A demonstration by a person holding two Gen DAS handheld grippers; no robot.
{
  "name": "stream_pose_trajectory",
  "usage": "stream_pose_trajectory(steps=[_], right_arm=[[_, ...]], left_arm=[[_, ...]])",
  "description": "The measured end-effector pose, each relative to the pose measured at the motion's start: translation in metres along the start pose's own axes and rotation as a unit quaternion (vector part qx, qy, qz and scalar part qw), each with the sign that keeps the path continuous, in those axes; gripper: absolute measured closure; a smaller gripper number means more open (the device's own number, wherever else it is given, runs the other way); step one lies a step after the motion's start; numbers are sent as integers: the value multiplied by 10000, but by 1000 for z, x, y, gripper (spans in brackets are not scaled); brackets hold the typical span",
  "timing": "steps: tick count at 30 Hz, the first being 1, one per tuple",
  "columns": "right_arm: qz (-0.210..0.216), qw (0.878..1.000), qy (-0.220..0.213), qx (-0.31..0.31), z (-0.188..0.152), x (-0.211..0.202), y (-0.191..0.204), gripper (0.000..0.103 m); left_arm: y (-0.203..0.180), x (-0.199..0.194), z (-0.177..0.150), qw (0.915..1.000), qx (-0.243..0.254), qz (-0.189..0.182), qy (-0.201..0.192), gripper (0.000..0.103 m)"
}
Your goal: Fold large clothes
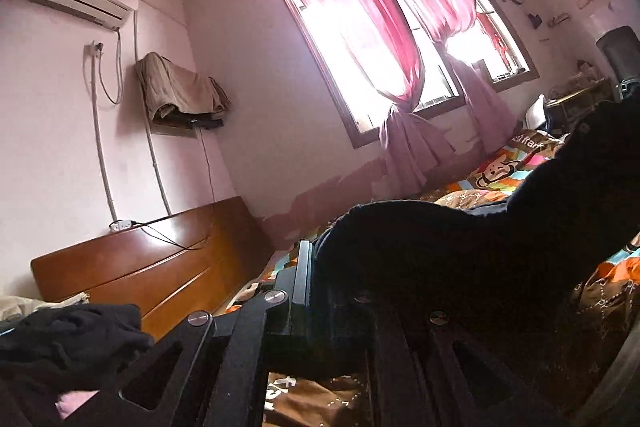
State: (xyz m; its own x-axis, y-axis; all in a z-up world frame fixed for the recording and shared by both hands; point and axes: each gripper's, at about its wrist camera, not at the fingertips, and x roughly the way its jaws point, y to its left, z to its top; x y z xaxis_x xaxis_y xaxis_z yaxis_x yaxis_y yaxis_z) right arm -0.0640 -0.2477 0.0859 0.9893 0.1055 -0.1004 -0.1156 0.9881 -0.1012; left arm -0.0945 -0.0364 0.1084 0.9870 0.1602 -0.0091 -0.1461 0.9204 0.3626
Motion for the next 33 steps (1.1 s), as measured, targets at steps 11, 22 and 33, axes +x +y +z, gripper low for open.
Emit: stream_pose_trajectory(steps=[11,22,33], right_arm=[[34,9980,558,288,-12,89,-24,95],[-155,9946,758,691,-22,189,-53,95],[-339,9906,1228,500,-35,322,-72,95]], left_arm=[[-28,81,-1,9976,348,-114,582,98],[-59,195,13,9939,361,-257,1007,98],[-94,328,-21,9826,431,-692,1671,97]])
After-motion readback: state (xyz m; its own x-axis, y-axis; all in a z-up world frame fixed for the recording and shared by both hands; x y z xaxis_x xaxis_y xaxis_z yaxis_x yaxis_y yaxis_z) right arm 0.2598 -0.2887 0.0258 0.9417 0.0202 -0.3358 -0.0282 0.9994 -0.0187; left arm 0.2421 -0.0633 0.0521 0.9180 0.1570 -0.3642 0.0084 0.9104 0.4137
